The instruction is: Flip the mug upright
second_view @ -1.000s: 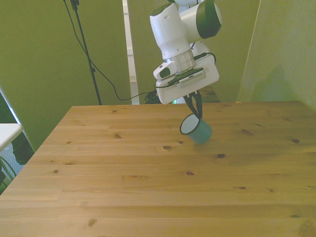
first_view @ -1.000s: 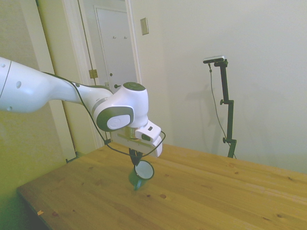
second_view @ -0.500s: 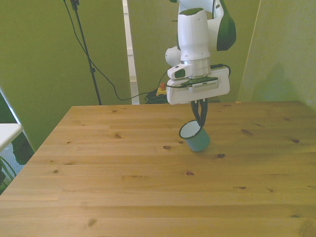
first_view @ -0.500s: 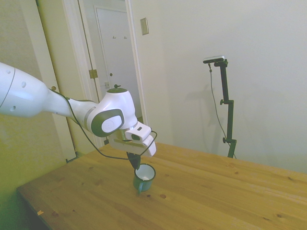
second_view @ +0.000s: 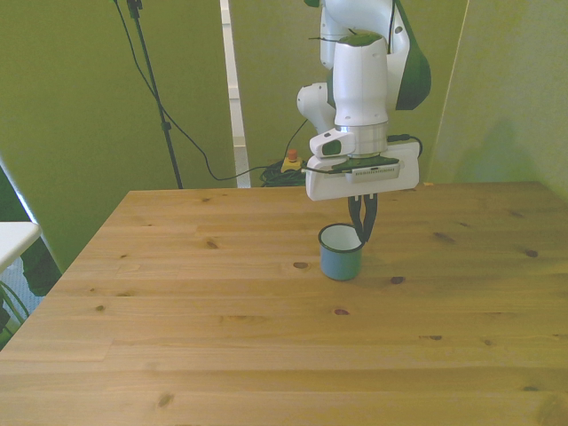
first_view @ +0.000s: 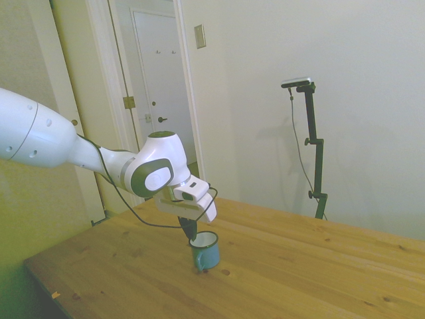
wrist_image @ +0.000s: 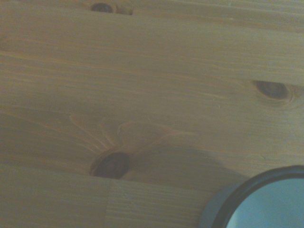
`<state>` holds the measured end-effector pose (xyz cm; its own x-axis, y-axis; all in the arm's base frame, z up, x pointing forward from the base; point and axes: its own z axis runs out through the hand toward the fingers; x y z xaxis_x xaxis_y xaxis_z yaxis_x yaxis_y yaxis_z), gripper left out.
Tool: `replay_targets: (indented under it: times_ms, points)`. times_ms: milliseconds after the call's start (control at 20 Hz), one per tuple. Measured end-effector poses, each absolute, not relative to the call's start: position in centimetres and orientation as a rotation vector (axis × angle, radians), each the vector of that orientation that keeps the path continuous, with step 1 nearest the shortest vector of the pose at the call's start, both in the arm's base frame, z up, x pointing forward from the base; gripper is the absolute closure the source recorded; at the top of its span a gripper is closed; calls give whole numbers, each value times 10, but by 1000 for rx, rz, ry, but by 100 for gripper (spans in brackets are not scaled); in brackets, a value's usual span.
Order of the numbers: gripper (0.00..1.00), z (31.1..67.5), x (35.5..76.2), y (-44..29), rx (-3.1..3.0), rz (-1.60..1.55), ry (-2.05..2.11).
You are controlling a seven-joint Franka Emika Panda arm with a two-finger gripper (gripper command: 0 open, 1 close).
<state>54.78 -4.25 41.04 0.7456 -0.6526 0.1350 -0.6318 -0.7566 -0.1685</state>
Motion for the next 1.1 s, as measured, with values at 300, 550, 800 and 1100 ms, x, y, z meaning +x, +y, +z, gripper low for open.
replay_targets:
  times_ms: [300,550,800,1100]
  points:
    - [0,410,548,-44,-2829,-282,1049]
    - [0,415,544,-43,-2826,-293,1045]
    - [0,433,521,-33,-2821,-329,1018]
    - [0,444,463,2,-2848,-380,922]
